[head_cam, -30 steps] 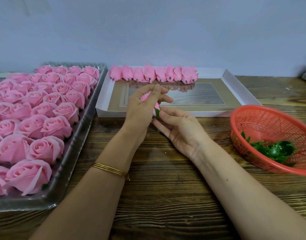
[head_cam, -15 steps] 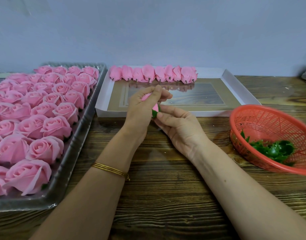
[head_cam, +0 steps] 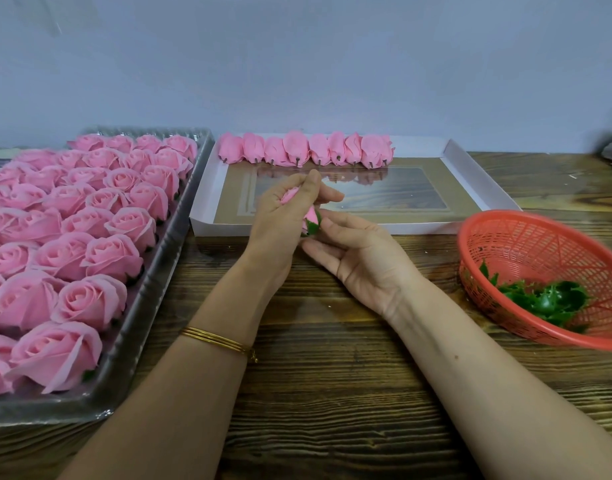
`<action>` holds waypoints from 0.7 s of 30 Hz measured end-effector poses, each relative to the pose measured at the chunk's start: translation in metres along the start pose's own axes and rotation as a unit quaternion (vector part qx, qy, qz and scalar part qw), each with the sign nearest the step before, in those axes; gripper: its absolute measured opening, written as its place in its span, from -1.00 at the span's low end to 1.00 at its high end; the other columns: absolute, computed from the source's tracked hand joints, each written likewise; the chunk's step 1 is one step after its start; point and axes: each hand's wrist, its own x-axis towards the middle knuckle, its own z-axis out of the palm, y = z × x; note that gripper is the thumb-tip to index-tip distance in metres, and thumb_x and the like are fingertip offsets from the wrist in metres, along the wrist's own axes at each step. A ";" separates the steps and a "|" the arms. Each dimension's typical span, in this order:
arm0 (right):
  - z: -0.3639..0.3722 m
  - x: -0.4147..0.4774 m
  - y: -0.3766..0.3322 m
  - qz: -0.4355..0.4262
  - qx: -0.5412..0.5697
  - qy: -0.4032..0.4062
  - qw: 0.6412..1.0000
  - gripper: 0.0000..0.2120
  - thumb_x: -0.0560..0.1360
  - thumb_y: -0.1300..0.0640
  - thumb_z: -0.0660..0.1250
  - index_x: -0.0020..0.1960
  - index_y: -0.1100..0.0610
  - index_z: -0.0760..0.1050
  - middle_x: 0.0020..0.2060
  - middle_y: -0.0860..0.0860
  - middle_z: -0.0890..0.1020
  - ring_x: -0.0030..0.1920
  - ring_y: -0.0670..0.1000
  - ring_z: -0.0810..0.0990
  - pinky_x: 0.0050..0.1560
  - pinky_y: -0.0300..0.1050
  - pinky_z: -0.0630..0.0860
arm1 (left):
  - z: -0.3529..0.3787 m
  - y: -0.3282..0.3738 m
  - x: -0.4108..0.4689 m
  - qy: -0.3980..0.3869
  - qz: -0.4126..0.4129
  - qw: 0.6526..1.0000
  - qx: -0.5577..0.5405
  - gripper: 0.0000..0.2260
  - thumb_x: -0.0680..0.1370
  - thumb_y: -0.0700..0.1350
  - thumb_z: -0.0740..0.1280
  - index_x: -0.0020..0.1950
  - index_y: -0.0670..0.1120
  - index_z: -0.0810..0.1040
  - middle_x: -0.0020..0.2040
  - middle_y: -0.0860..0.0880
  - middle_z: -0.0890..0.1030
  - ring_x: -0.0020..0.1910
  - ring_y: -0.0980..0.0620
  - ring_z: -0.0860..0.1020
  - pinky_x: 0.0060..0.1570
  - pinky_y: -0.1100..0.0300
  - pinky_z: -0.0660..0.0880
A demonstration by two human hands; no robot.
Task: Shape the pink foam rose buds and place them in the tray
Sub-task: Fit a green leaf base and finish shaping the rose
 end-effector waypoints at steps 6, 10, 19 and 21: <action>0.001 0.000 0.002 -0.008 0.010 0.004 1.000 -0.85 0.53 0.42 0.23 0.03 0.36 0.56 -0.13 0.17 0.69 -0.13 0.07 0.69 -0.01 -0.13 0.64 | 0.000 0.001 -0.001 -0.010 -0.008 1.000 -0.023 -0.61 0.66 0.03 0.18 -0.31 -0.05 0.55 -0.08 -0.14 0.70 -0.09 0.05 0.64 0.04 0.09 0.53; 0.002 -0.001 0.002 -0.007 0.005 0.005 1.000 -0.87 0.52 0.41 0.25 -0.03 0.36 0.58 -0.16 0.18 0.70 -0.14 0.06 0.70 0.01 -0.13 0.63 | 0.001 0.002 -0.001 -0.007 -0.002 1.000 -0.018 -0.61 0.68 -0.02 0.14 -0.30 -0.08 0.50 -0.12 -0.11 0.70 -0.13 0.14 0.63 -0.03 0.23 0.52; 0.002 -0.001 0.002 -0.026 0.003 0.029 0.999 -0.83 0.49 0.48 0.26 0.05 0.40 0.55 -0.18 0.17 0.70 -0.16 0.04 0.70 -0.03 -0.15 0.64 | 0.001 0.003 -0.002 -0.011 -0.008 1.000 0.001 -0.60 0.68 0.00 0.12 -0.29 -0.10 0.48 -0.07 -0.14 0.70 -0.03 0.03 0.64 0.22 0.03 0.48; 0.002 0.000 0.002 -0.032 0.009 0.034 0.999 -0.80 0.48 0.51 0.25 0.07 0.41 0.53 -0.17 0.17 0.69 -0.16 0.05 0.70 -0.03 -0.14 0.64 | 0.001 0.003 -0.002 -0.013 -0.011 1.000 0.003 -0.59 0.68 0.00 0.13 -0.31 -0.08 0.50 -0.07 -0.12 0.70 -0.03 0.02 0.64 0.20 0.05 0.49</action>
